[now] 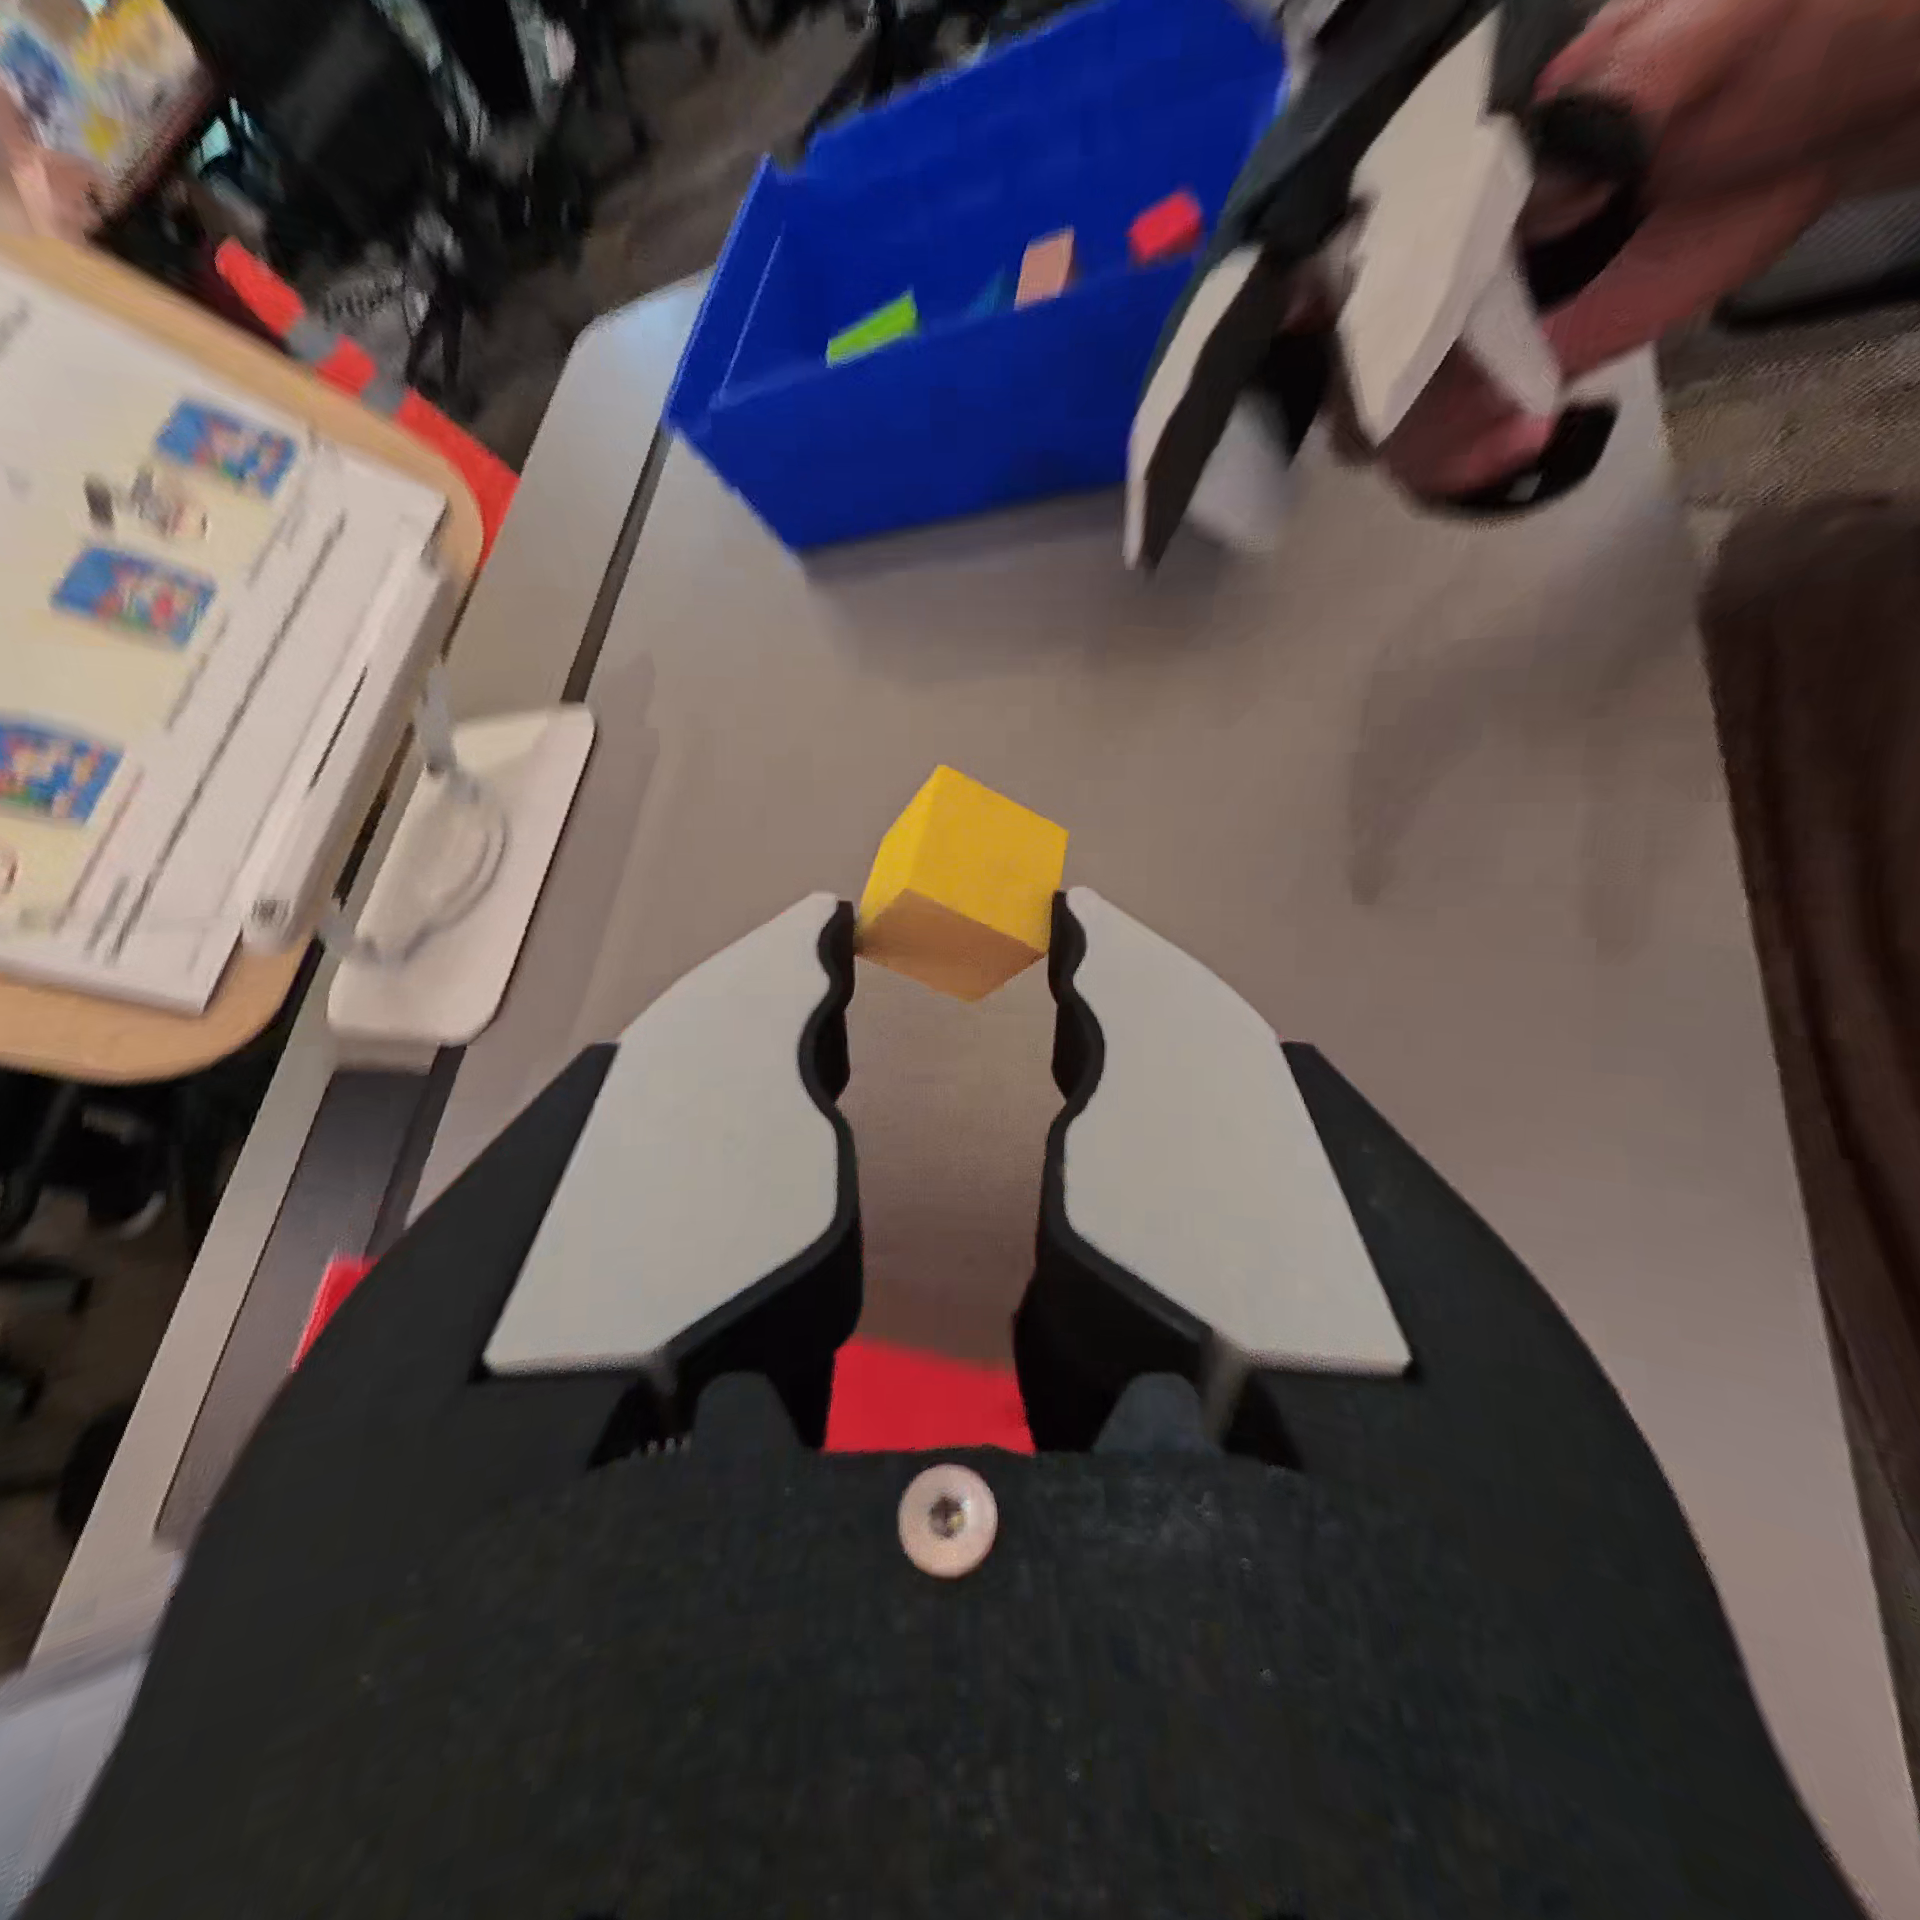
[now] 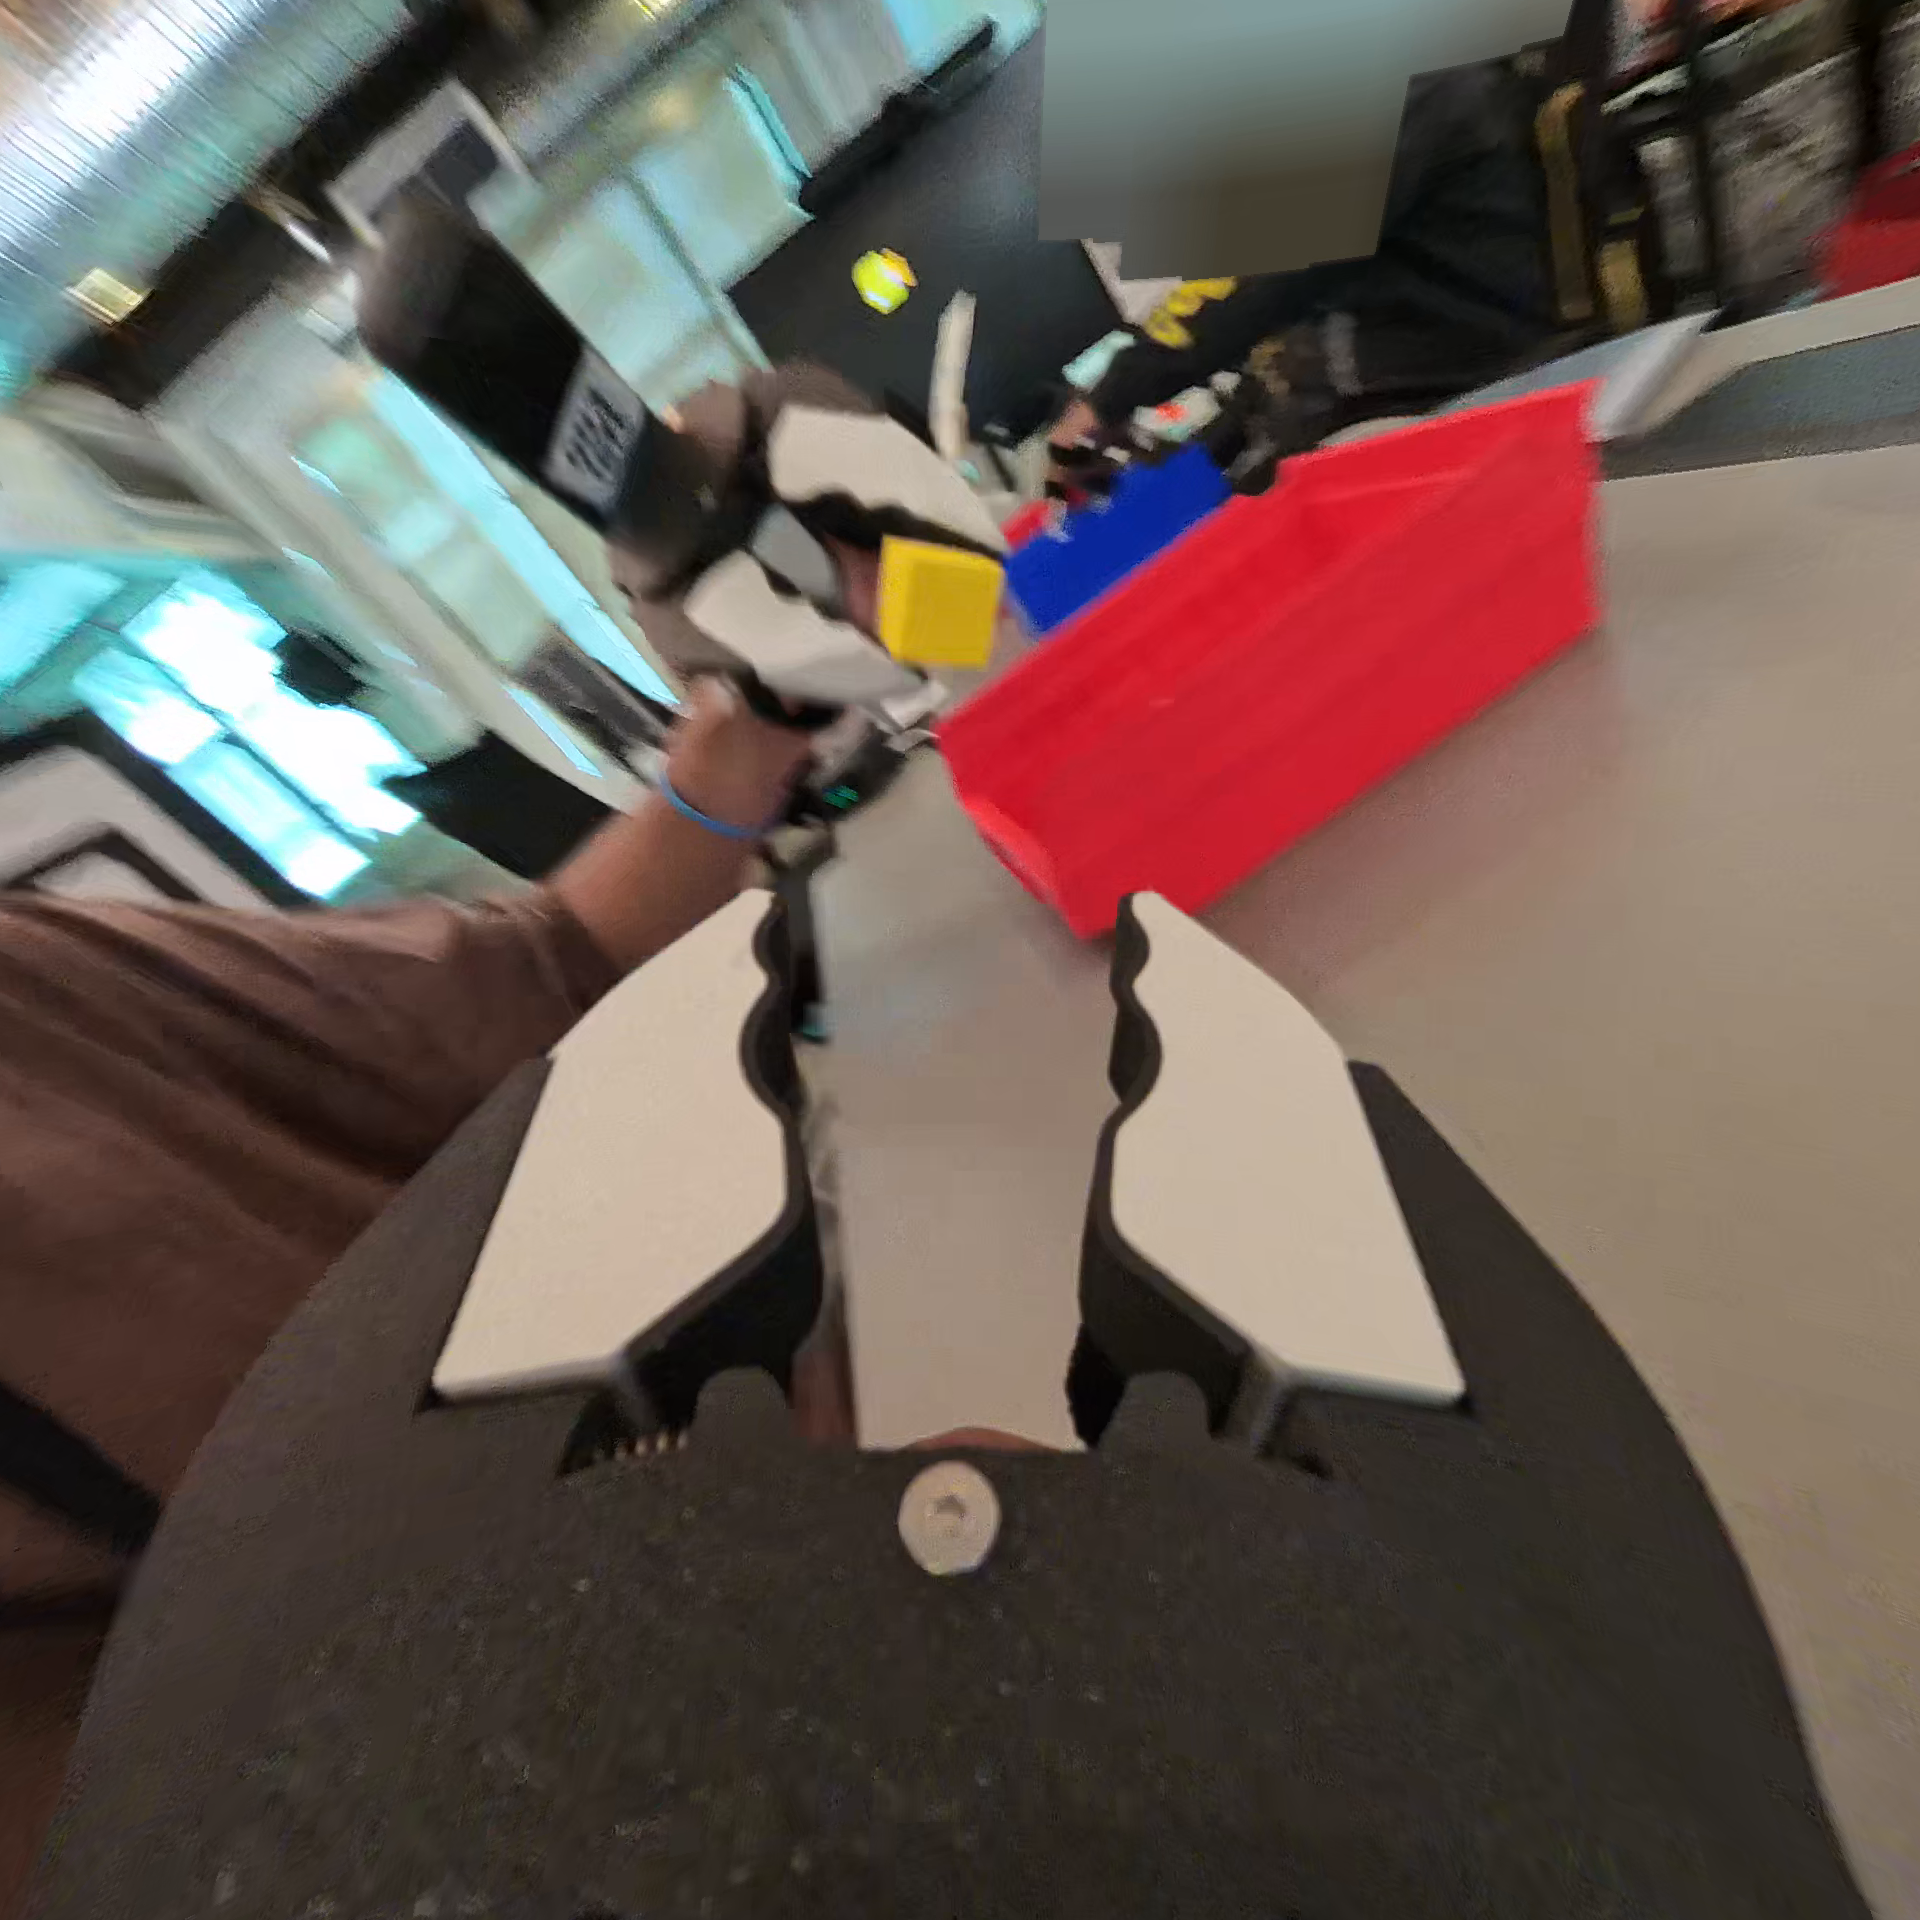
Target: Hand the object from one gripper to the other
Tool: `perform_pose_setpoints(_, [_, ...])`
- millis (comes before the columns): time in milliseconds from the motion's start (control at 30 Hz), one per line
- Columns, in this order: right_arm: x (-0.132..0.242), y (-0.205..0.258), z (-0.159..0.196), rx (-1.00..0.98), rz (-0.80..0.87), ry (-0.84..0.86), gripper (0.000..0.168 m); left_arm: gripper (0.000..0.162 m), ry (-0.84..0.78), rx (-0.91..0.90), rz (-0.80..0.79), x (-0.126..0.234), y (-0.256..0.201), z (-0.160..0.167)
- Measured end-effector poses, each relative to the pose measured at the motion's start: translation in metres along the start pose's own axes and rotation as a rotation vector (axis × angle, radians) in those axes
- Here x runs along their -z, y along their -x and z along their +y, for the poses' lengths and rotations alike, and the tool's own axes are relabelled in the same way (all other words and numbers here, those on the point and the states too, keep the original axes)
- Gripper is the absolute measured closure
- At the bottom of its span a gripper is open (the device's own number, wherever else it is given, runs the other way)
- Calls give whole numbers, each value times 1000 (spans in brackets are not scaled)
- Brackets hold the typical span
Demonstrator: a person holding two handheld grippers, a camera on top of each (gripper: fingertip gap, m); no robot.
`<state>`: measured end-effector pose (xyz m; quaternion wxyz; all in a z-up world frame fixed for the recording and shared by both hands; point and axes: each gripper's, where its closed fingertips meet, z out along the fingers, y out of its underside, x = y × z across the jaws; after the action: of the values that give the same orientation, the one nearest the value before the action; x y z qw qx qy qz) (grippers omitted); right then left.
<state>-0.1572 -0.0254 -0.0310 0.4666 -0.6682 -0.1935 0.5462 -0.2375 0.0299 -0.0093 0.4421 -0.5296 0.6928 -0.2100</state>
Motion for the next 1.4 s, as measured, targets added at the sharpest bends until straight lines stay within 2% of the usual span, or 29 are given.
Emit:
perform_pose_setpoints(100, [-22,7,-16,-113,-125,-57,103,126,-64,-13,70,-27,-19,-32])
perform_pose_setpoints(233, [-27,12,-23,-196,-211,-135,103,126,-65,-55,99,-53,-34,-44])
perform_pose_setpoints(267, [-24,11,-23,-206,-217,-148,114,126,-60,-58,111,-59,-38,-44])
perform_pose_setpoints(300, [-22,7,-20,-211,-205,-142,138,126,-58,-62,119,-63,-42,-43])
perform_pose_setpoints(433, [-13,1,-8,-242,-195,-92,141,124,-43,-23,101,-70,-51,-42])
perform_pose_setpoints(533, [-4,-1,-6,-185,-145,-46,141,103,-20,167,-7,-62,-47,-37])
perform_pose_setpoints(600, [9,-3,-21,-74,-64,-17,141,97,-30,422,-56,-54,-55,-25])
perform_pose_setpoints(733, [60,-4,-103,196,189,35,141,96,-237,997,170,-54,-118,-5])
perform_pose_setpoints(800, [103,-23,-143,305,432,135,141,98,-338,1138,215,-56,-134,9])
perform_pose_setpoints(867, [159,-52,-167,370,722,271,141,97,-348,1187,207,-60,-141,25])
perform_pose_setpoints(900, [187,-66,-168,360,845,336,141,96,-342,1177,215,-60,-141,27])
perform_pose_setpoints(967, [236,-97,-147,263,1034,480,141,98,-342,1107,198,-56,-137,24])
perform_pose_setpoints(1100, [290,-144,-82,57,1147,790,141,102,-283,959,140,-57,-141,24])
perform_pose_setpoints(1200, [312,-173,-54,32,1198,938,141,102,-232,935,153,-65,-151,26])
perform_pose_setpoints(1300, [310,-200,-51,25,1220,914,141,102,-287,988,234,-65,-156,15])
perform_pose_setpoints(1400, [314,-227,-55,47,1304,896,141,102,-271,1005,251,-65,-158,19])
